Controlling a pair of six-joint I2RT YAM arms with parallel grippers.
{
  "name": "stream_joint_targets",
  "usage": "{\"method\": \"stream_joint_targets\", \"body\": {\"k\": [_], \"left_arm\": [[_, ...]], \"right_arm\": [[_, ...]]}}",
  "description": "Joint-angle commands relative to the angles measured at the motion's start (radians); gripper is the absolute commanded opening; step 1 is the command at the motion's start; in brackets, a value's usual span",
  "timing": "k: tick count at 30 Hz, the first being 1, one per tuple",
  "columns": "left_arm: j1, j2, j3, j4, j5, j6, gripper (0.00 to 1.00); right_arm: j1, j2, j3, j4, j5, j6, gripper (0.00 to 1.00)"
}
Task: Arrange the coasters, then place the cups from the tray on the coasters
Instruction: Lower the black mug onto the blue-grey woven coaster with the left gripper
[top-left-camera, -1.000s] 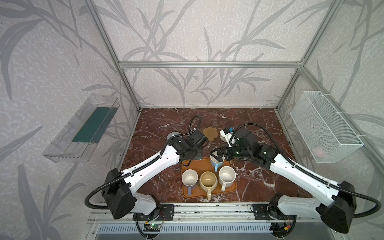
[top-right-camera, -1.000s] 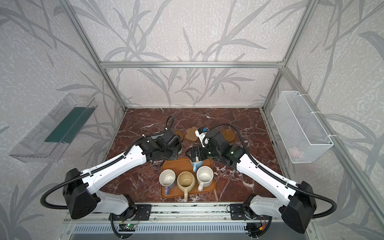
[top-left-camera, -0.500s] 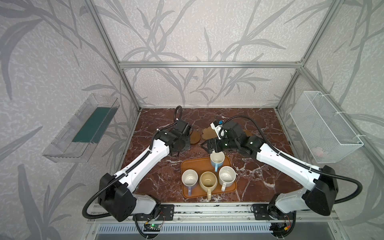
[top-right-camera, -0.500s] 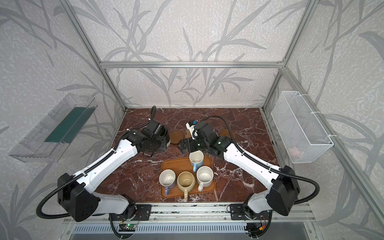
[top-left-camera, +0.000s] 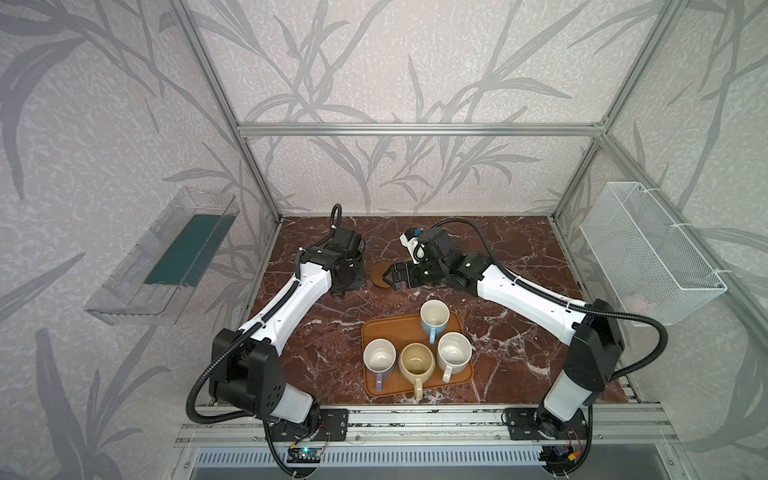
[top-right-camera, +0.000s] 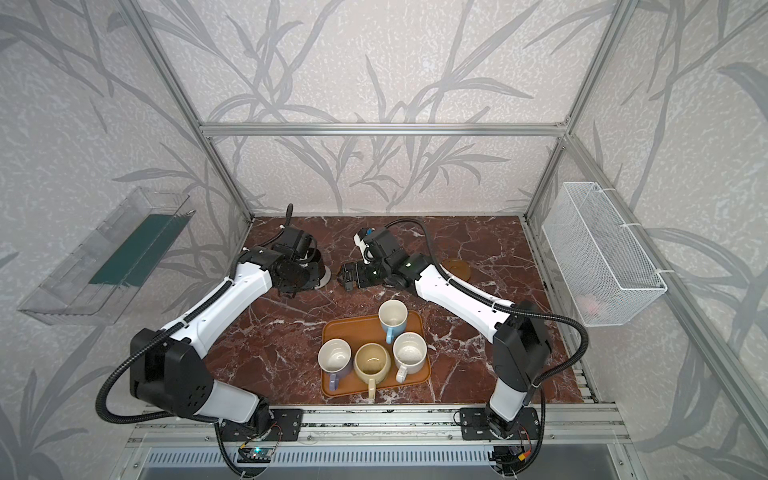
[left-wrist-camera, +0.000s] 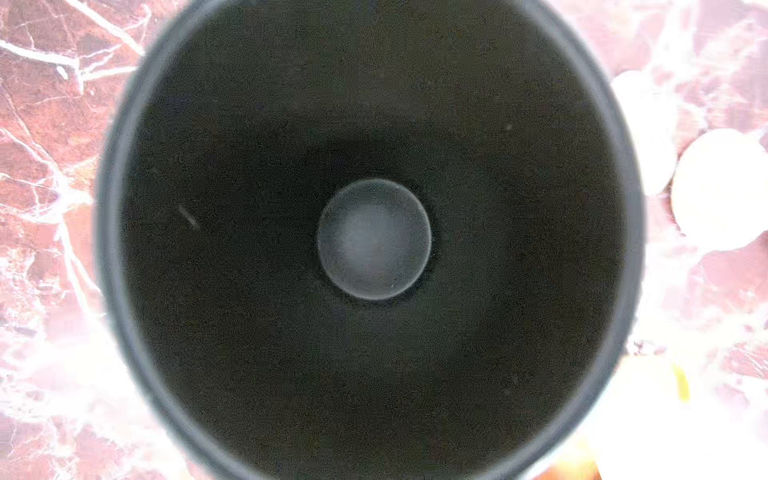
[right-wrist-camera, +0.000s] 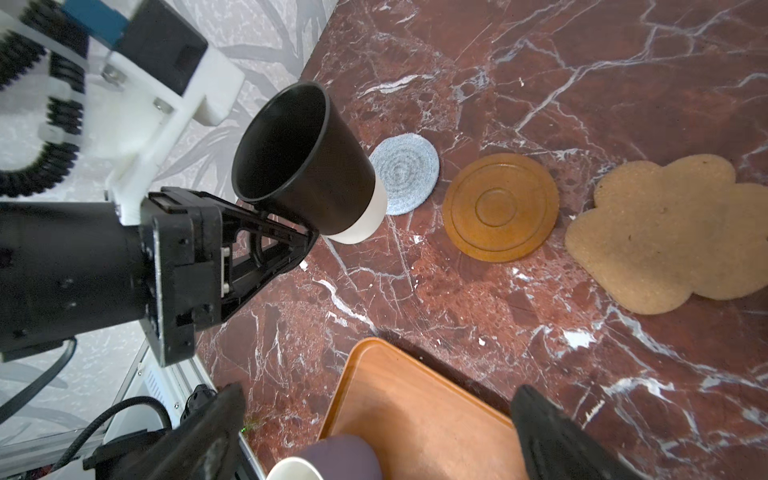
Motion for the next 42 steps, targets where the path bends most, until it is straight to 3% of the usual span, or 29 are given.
{"method": "stream_joint_targets", "body": {"k": [1, 16, 24, 42], "left_arm": [[0.023, 0.023, 0.070, 0.071, -0.018, 0.065, 0.00], [0.095, 0.235, 0.174, 0.107, -0.024, 0.175, 0.00], [0.101, 0.261, 0.126, 0.191, -0.038, 0.179, 0.00], [0.105, 0.323, 0.100, 0.192, -0.087, 0.186, 0.00]], "right_arm": [[0.009, 0.053, 0.062, -0.009, 0.001, 0.008, 0.99], [0.006, 0.187, 0.162, -0.010, 0.010, -0.017, 0.99], [0.006, 0.174, 0.115, 0.016, 0.009, -0.016, 0.99], [0.004, 0.180, 0.074, 0.068, -0.029, 0.009, 1.00]]}}
